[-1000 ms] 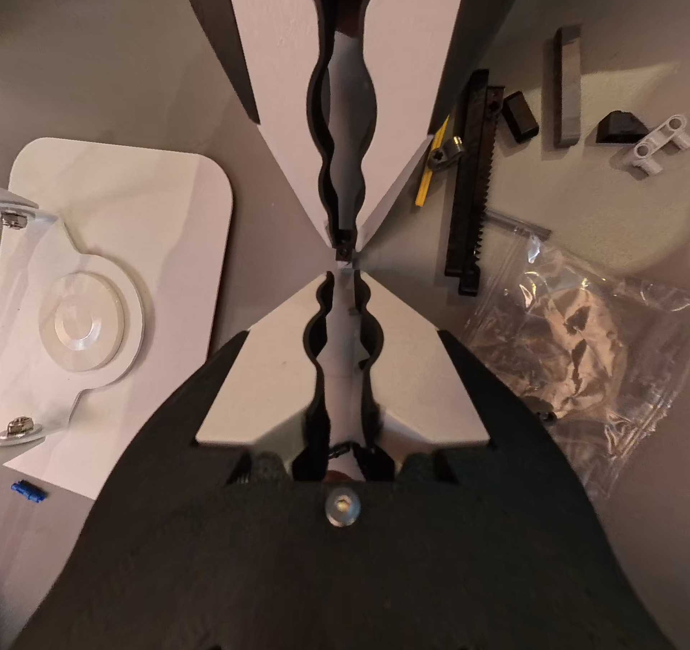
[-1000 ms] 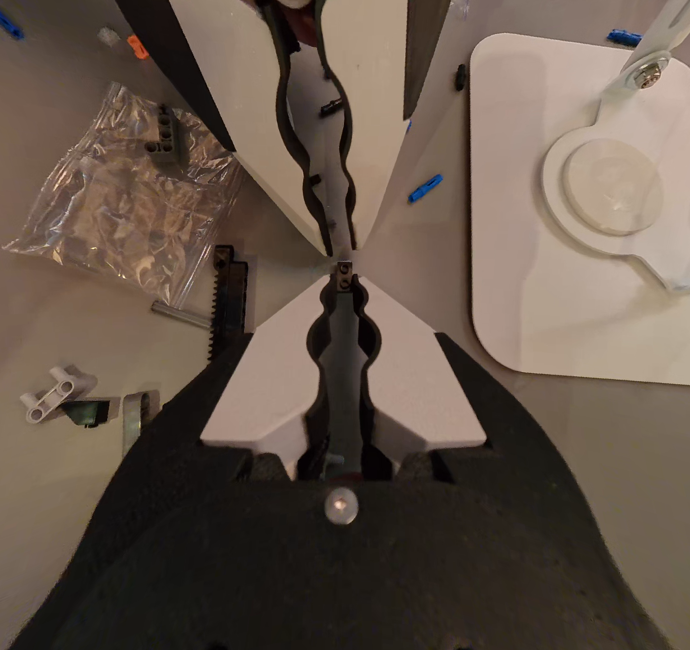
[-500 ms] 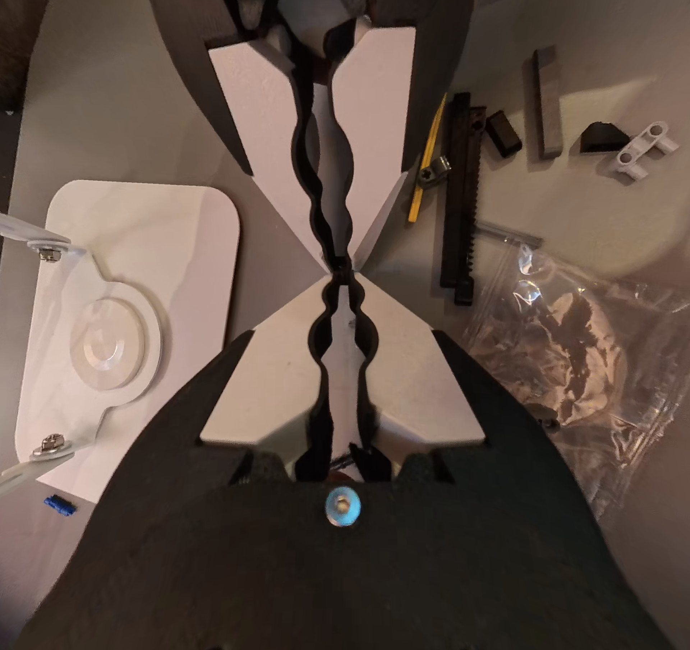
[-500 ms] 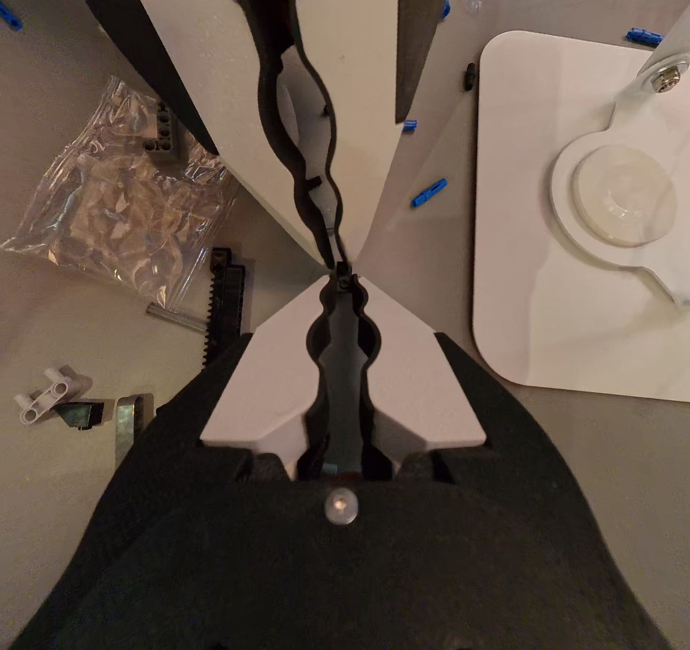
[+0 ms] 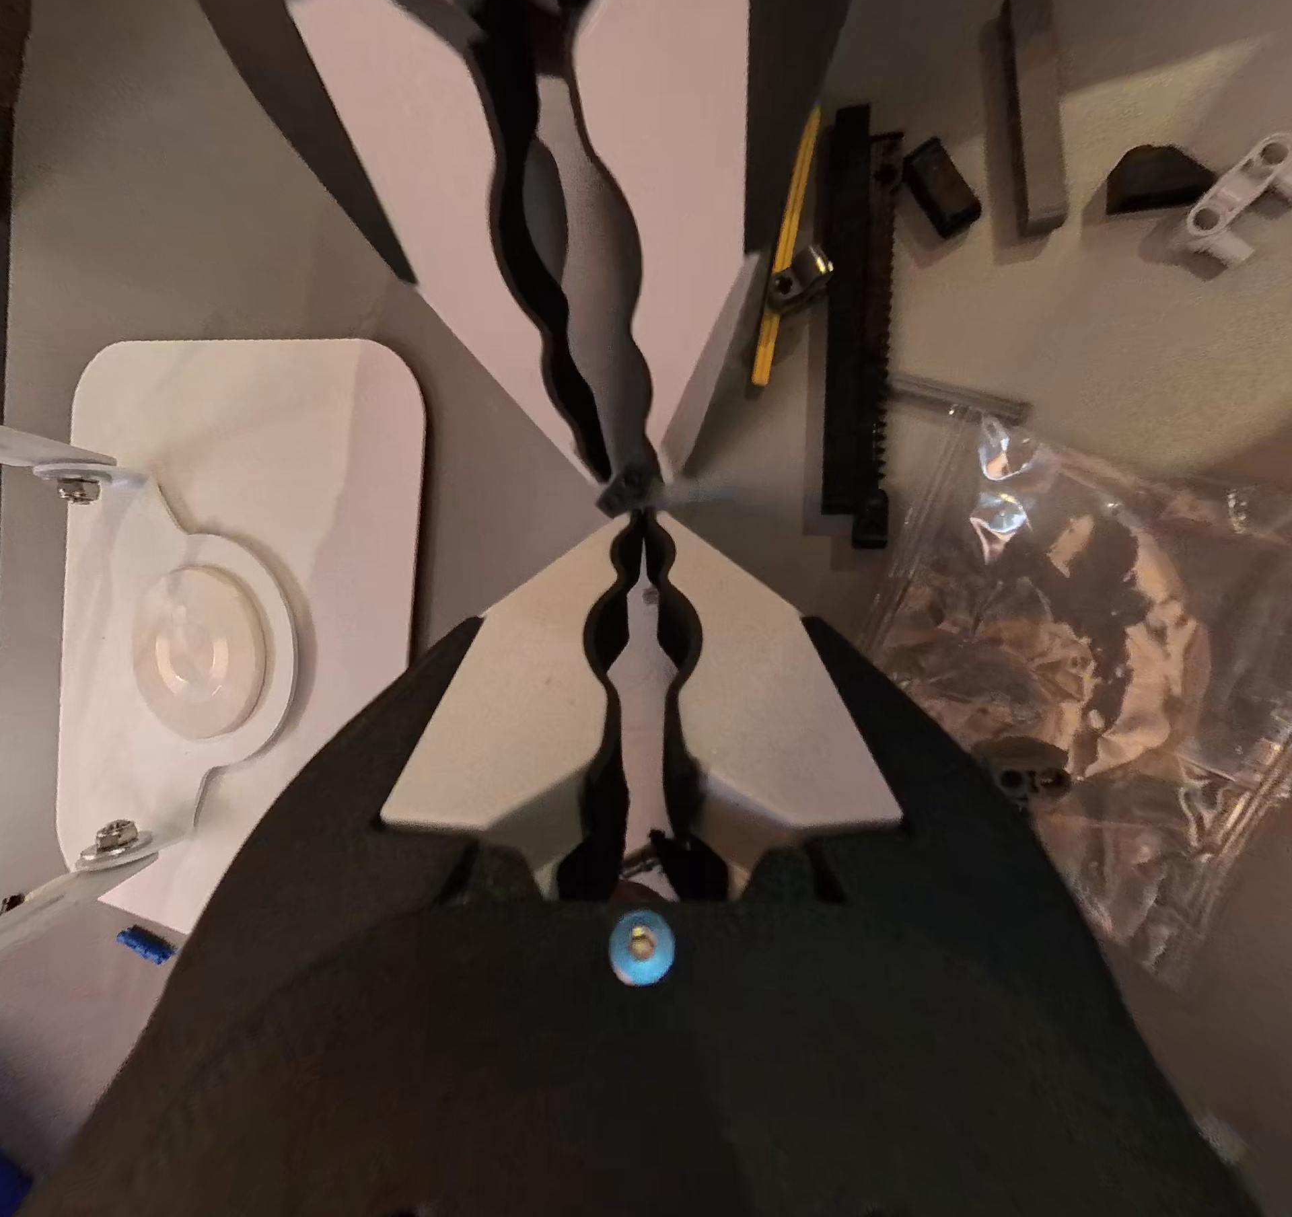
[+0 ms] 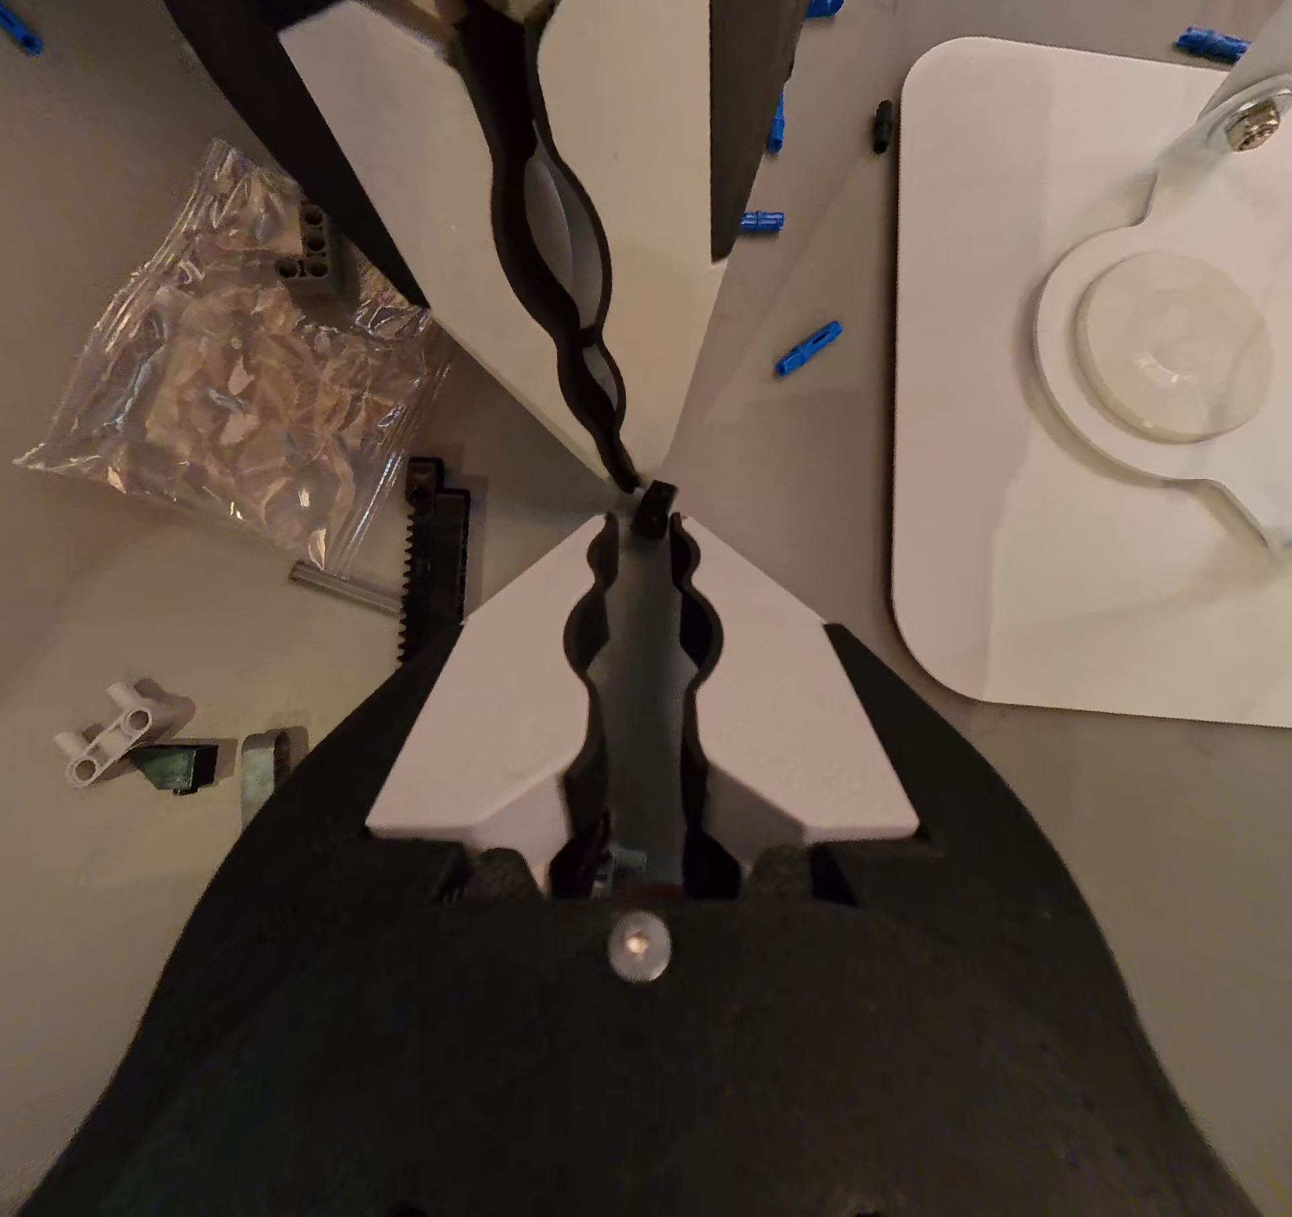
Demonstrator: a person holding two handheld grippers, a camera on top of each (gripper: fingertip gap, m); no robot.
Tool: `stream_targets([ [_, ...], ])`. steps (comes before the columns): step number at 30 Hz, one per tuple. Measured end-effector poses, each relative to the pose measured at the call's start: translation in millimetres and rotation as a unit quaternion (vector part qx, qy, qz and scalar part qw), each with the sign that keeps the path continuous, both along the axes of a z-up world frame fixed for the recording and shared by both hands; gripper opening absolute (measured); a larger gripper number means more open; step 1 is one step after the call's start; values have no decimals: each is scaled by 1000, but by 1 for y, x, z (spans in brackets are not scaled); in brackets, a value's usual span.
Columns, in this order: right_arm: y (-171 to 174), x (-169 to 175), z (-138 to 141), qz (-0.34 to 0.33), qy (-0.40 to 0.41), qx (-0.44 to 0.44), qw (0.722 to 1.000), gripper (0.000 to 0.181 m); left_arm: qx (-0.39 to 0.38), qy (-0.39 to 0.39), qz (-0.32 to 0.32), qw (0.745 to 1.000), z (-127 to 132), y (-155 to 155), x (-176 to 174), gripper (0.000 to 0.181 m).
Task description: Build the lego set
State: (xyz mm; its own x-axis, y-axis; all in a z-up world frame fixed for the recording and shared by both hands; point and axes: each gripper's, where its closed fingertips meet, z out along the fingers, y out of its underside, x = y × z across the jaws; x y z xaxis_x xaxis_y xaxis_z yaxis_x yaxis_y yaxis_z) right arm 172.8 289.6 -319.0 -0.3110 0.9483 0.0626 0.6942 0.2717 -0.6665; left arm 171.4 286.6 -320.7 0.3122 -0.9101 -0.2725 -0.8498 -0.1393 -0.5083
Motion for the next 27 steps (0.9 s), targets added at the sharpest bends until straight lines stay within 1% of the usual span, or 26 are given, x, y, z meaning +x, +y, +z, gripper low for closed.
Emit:
stream_targets([
  [2, 0, 0, 4, -4, 6, -2, 1000, 11, -3, 4, -4, 1000, -4, -2, 0, 0],
  [5, 2, 0, 2, -6, 3, 5, 1000, 8, -5, -5, 0, 1000, -3, -2, 1, 0],
  [8, 3, 2, 1, -12, -1, 1, 1000, 9, -6, -13, 5, 1000, 1, -1, -1, 0],
  [11, 6, 5, 7, -27, 4, -4, 1000, 12, -4, -21, 13, 1000, 5, 1, -6, 1],
  [14, 2, 6, 15, -33, 10, -4, 999, 14, -1, -22, 20, 1000, 6, 3, -8, 4],
  [16, -1, 6, 14, -44, 1, -3, 999, 13, -2, -21, 24, 999, 5, 6, -9, 4],
  [18, -4, 4, 8, -59, -13, 1, 998, 15, -9, -31, 25, 999, 6, 7, -7, 4],
  [22, -8, 4, 2, -96, -27, -8, 995, 24, -9, -35, 24, 999, 9, 11, -5, 5],
  [25, -2, 7, 9, -131, -21, 24, 991, 34, 1, -32, 34, 999, 16, 11, -9, 12],
  [27, 9, 7, 20, -187, 1, 46, 981, 35, 18, -37, 58, 997, 24, 13, -15, 15],
])
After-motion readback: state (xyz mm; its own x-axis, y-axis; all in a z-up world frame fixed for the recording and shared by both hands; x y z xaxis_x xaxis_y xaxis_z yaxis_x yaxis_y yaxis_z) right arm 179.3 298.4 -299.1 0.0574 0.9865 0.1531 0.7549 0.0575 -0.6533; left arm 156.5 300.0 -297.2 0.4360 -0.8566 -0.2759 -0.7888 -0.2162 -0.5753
